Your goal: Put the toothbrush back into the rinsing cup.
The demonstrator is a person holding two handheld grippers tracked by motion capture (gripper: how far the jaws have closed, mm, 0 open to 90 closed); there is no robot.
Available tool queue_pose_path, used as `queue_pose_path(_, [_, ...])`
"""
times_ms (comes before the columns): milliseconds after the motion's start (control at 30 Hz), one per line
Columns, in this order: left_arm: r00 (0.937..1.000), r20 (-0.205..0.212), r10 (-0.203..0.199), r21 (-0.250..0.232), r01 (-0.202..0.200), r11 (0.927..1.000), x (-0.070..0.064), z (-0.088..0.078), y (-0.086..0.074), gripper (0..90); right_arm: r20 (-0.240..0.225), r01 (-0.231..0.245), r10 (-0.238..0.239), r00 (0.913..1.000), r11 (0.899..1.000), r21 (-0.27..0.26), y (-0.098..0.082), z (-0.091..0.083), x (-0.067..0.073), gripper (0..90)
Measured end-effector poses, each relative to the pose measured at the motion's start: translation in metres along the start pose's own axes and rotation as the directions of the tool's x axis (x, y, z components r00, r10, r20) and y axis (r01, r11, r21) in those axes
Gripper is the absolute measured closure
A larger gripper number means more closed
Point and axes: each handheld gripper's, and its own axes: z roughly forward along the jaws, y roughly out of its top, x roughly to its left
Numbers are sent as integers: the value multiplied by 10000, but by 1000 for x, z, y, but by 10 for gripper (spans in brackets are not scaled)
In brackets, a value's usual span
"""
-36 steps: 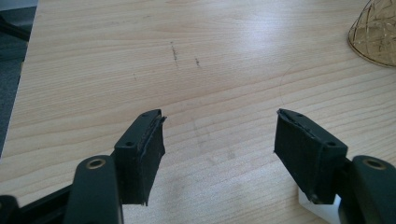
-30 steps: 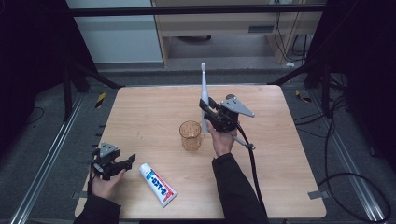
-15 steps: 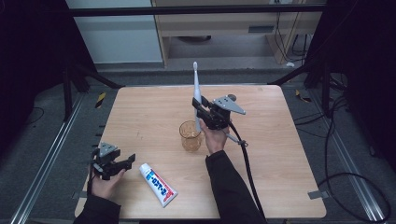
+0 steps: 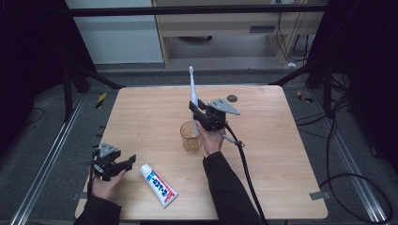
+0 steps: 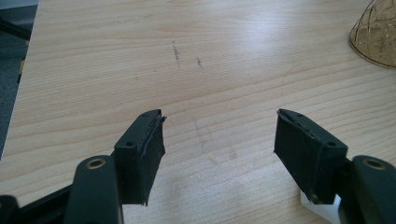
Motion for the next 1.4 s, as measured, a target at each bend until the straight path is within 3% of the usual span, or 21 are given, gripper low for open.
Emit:
queue_pose_path(967, [10000,-27,20,20,-20,10000,0,0,0,322,232,295,-320,9992,9944,1017,-34,6,6,666])
queue_pose_path(1400, [10000,-25,38,12,-38,10000,-1,0,0,322,365,468,-535,9979,9852,1648,-44,4,6,664])
